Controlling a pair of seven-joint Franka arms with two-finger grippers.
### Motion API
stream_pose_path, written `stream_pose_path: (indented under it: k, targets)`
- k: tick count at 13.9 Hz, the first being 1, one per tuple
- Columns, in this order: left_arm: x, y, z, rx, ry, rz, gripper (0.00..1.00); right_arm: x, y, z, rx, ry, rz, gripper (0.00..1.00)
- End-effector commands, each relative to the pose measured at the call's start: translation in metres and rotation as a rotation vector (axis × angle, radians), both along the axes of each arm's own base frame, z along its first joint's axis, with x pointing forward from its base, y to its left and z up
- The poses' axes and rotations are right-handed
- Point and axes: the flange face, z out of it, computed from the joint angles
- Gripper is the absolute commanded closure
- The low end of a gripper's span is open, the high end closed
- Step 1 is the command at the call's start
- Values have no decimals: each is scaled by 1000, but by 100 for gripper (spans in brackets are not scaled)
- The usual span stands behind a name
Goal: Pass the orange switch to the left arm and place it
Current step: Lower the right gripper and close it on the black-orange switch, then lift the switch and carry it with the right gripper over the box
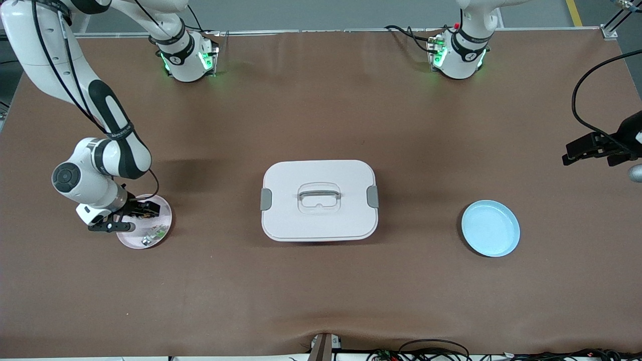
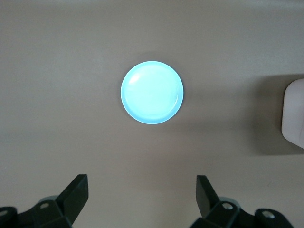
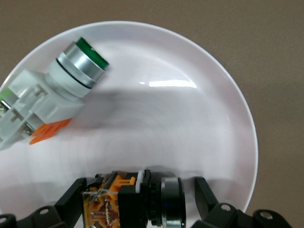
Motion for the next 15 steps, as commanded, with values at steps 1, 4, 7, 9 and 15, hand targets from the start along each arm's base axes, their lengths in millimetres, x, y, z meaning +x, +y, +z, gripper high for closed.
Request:
stream_pose_path:
  k: [1, 4, 7, 9, 15]
  targets:
    - [2, 1, 3, 9, -9, -8, 0, -5, -2, 2, 4, 9, 9, 0]
    - [2, 1, 3, 9, -9, -8, 0, -5, -2, 4, 4, 9, 32, 13]
    - [2, 1, 3, 10, -9, -10, 0, -5, -5, 8, 14, 49, 33, 93]
    - [2, 1, 3, 10, -9, -10, 0, -5, -6, 13, 22, 57, 18, 100]
    - [2, 1, 3, 10, -10, -10, 0, 3, -8, 67, 158, 172, -91, 100]
